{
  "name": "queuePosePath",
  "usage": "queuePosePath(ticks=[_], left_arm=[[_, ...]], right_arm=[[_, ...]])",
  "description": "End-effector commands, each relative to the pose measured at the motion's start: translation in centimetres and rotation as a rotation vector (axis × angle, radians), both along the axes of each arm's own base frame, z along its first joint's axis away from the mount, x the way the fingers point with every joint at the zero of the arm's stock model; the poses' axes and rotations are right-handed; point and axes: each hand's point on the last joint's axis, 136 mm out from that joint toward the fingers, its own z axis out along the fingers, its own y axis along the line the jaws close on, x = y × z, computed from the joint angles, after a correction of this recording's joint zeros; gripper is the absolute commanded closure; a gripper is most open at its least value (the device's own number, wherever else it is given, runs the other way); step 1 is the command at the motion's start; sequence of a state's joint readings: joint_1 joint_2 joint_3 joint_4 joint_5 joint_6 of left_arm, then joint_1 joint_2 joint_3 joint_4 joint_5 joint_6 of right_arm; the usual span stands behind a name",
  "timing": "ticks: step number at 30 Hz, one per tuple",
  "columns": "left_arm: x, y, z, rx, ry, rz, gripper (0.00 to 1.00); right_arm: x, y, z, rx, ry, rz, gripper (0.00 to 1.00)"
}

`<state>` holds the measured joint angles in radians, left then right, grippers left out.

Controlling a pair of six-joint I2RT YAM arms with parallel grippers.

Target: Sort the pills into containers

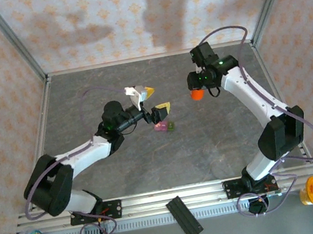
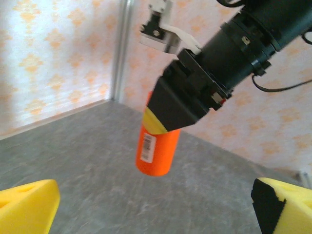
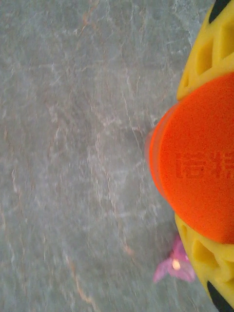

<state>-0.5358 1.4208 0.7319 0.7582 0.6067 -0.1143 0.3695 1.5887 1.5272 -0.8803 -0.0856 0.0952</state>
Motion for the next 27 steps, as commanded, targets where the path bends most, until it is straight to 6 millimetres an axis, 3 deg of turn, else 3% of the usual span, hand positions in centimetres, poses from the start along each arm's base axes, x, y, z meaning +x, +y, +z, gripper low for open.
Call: queuePosePath(ticks=[1, 10, 18, 22, 27], left_arm=[[1.5, 2.2, -2.2, 0.174, 0.056, 0.152, 0.0], [2.0, 5.6, -3.0, 0.286, 0.094, 0.323, 0.0], [1.7, 6.7, -2.8, 0.295, 0.093, 0.37, 0.0], [1.6, 7.1, -3.0, 0.294, 0.099, 0.383, 0.0], [1.5, 7.4, -3.0, 0.292, 0.104, 0.401, 0.0]], right_arm=[[2.0, -1.5, -0.7, -0.045, -0.075, -0.106, 0.91], [3.3, -2.0, -7.3, -0.083, -0.01, -0.151, 0.91], [2.7, -2.2, -11.3, -0.096, 0.036, -0.156, 0.9], [2.2, -2.5, -12.3, -0.093, 0.051, -0.17, 0.73], [1.8, -2.4, -12.1, -0.061, 0.05, -0.171, 0.4]])
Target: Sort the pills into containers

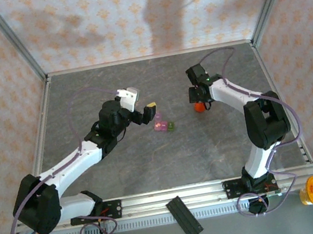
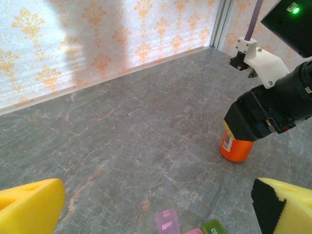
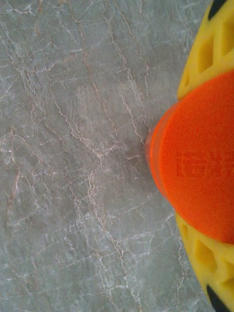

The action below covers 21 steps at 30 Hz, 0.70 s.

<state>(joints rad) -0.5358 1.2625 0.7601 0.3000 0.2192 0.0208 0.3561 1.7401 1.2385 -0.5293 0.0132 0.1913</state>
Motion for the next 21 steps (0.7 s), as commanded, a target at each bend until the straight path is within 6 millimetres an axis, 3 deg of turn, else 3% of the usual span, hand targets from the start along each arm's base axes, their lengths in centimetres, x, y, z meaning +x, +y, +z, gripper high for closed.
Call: queuePosePath(ticks=[1, 6, 14, 18, 21], left_arm=[[-0.1, 1.1, 0.0, 0.012, -0.001, 0.044, 0.0], [0.4, 2.0, 0.4, 0.007, -0.003, 0.111, 0.0], [1.3, 2.6, 1.6, 0.001, 0.017, 0.174, 0.0], [1.9, 3.6, 2.8, -0.069, -0.028, 0.253, 0.0], [2.5, 5.0, 2.9, -0.116, -0.027, 0.359, 0.0]], right_arm=[[-0.3, -0.8, 0.6, 0.013, -0.017, -0.028, 0.37], [0.3, -0.8, 5.8, 0.068, -0.105, -0.028, 0.26], [0.0, 0.2, 15.2, 0.186, -0.264, 0.007, 0.24], [-1.0, 1.6, 17.5, 0.294, -0.293, 0.04, 0.24], [-1.9, 3.0, 17.9, 0.36, -0.282, 0.08, 0.24]])
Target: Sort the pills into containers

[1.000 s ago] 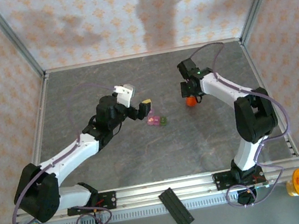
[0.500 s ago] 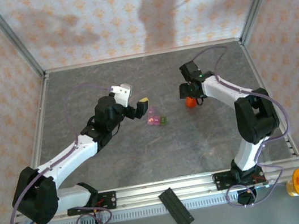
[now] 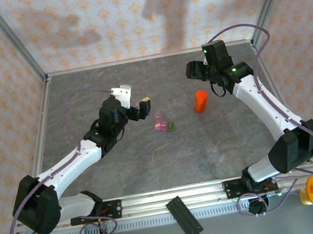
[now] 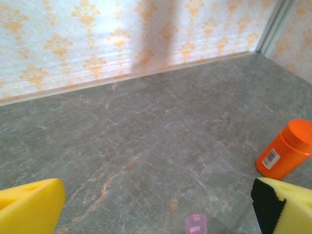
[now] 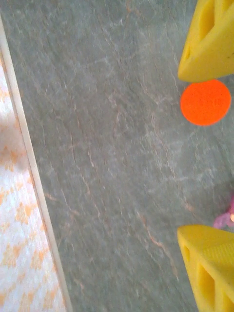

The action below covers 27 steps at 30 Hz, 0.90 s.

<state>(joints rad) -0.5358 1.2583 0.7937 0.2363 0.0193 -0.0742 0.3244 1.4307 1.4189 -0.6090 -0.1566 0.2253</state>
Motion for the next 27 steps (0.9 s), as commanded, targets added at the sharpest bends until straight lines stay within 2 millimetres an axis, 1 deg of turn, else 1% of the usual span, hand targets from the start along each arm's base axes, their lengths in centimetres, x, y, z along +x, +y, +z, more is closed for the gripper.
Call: queuePosePath(ticks=[1, 3, 4, 7, 10, 11, 14, 17, 21, 23, 27], left_arm=[[1.1, 2.4, 2.5, -0.094, -0.069, 0.168, 0.0], [1.3, 2.7, 2.2, -0.082, -0.069, 0.194, 0.0], [1.3, 2.7, 2.1, -0.075, -0.067, 0.19, 0.0], [1.4, 2.0, 1.5, -0.031, -0.06, 0.144, 0.0], [1.9, 1.7, 0.6, 0.01, -0.029, 0.142, 0.0], [2.2, 1.7, 0.2, 0.032, -0.01, 0.149, 0.0], [3.2, 2.4, -0.8, 0.079, 0.041, 0.213, 0.0], [3.9, 2.2, -1.4, 0.108, 0.072, 0.223, 0.0], [4.7, 2.1, -1.9, 0.103, 0.11, 0.246, 0.0], [5.3, 2.0, -2.4, 0.076, 0.147, 0.245, 0.0], [6.0, 1.4, -3.6, 0.043, 0.21, 0.226, 0.0]], right_arm=[[-1.7, 2.0, -0.3, 0.076, 0.056, 0.067, 0.24], [-2.5, 3.2, -0.9, 0.089, 0.076, 0.1, 0.24], [-2.8, 3.7, -1.2, 0.09, 0.084, 0.113, 0.24], [-4.1, 5.8, -2.9, 0.075, 0.119, 0.158, 0.24], [-5.3, 7.8, -5.4, 0.057, 0.165, 0.199, 0.24], [-5.6, 8.4, -6.5, 0.046, 0.185, 0.207, 0.24], [-6.6, 9.5, -9.6, 0.018, 0.243, 0.219, 0.25], [-7.3, 10.1, -12.3, -0.009, 0.287, 0.22, 0.25], [-8.0, 9.8, -15.6, -0.055, 0.352, 0.213, 0.25], [-8.3, 9.6, -17.2, -0.074, 0.383, 0.21, 0.25], [-8.5, 9.5, -19.3, -0.102, 0.416, 0.204, 0.25]])
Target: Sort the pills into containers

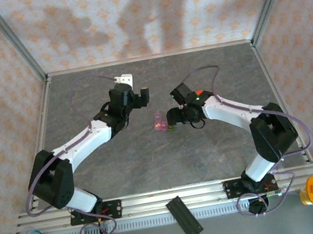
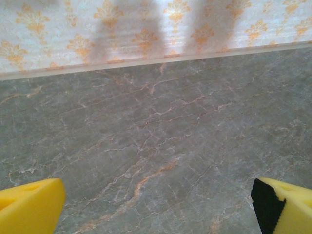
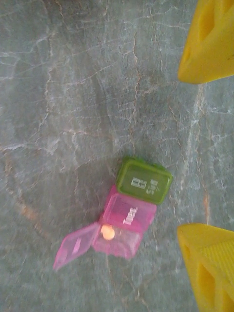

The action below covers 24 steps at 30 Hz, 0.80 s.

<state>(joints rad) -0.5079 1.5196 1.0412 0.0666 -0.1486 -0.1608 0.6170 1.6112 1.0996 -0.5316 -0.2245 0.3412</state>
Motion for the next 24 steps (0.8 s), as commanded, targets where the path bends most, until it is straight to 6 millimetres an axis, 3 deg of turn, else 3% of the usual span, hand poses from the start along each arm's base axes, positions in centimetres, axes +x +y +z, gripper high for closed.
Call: queuePosePath(ticks=[1, 6, 11, 24], left_arm=[[0.4, -0.2, -1.2, -0.035, 0.084, 0.014, 0.0], [0.5, -1.3, -3.6, -0.042, 0.238, -0.041, 0.0], [0.6, -1.2, -5.4, -0.04, 0.322, -0.036, 0.0], [0.8, -1.2, -7.6, -0.05, 0.402, 0.003, 0.0]], right_arm=[[0.6, -0.1, -1.1, -0.031, -0.019, -0.027, 0.25], [0.8, 0.1, -2.5, -0.046, 0.005, -0.027, 0.26], [1.1, 0.3, -3.0, -0.053, 0.016, -0.027, 0.26], [1.4, 0.6, -4.0, -0.066, 0.038, -0.02, 0.27]])
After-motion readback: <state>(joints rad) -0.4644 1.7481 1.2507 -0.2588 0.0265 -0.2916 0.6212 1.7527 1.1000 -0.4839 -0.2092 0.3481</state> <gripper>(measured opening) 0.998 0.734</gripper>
